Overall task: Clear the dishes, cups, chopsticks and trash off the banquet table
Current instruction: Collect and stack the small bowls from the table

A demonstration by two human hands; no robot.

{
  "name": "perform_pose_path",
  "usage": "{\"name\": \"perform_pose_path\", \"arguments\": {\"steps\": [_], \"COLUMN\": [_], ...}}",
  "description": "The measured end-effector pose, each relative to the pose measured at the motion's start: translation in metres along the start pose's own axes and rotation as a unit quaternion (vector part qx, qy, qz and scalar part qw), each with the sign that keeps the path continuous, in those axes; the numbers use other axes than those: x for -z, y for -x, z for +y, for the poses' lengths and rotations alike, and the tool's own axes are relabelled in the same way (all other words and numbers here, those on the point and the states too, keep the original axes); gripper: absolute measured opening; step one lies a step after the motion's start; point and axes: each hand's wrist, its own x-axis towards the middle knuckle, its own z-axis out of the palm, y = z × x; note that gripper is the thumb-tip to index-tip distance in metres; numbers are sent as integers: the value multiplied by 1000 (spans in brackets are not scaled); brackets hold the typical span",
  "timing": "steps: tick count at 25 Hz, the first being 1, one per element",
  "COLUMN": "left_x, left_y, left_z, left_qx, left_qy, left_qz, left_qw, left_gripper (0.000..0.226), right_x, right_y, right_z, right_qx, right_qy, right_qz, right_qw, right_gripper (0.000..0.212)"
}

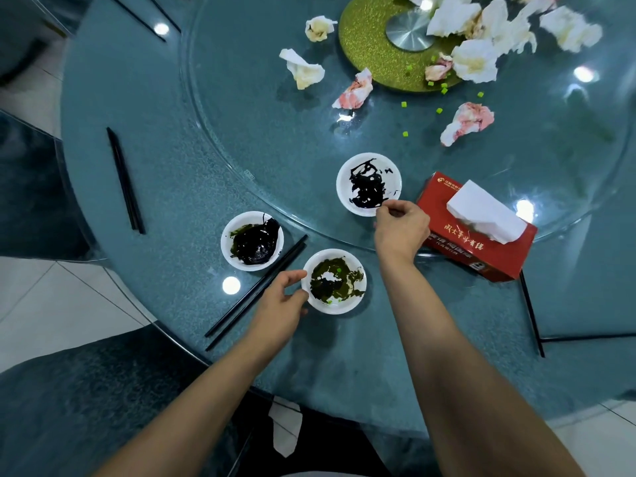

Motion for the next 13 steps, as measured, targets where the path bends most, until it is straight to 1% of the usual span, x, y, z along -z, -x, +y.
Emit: {"name": "perform_pose_path", "arguments": {"steps": [2, 4, 6, 10, 13], "left_x": [0, -1, -1, -3, -3], "left_y": [0, -2, -2, -3, -3], "left_z": [0, -1, -2, -4, -4], "left_qx": [-2, 0, 1, 3, 8], "left_qy": [2, 7, 12, 34, 53], "left_qz": [1, 2, 4, 10, 11], "left_qw": [1000, 1000, 1000, 999, 999], "left_gripper": [32, 32, 31, 26, 26], "right_x": [6, 13, 21, 32, 37], "right_y": [5, 11, 18, 28, 40], "right_z": [2, 5, 11, 31, 45], "right_qx": [-3, 1, 9, 14, 6], "right_qy": [-22, -42, -41, -23, -13], "right_qz": [-12, -31, -67, -162, -209], "right_qw": [1000, 999, 997, 986, 978], "right_gripper": [15, 25, 33, 29, 28]}}
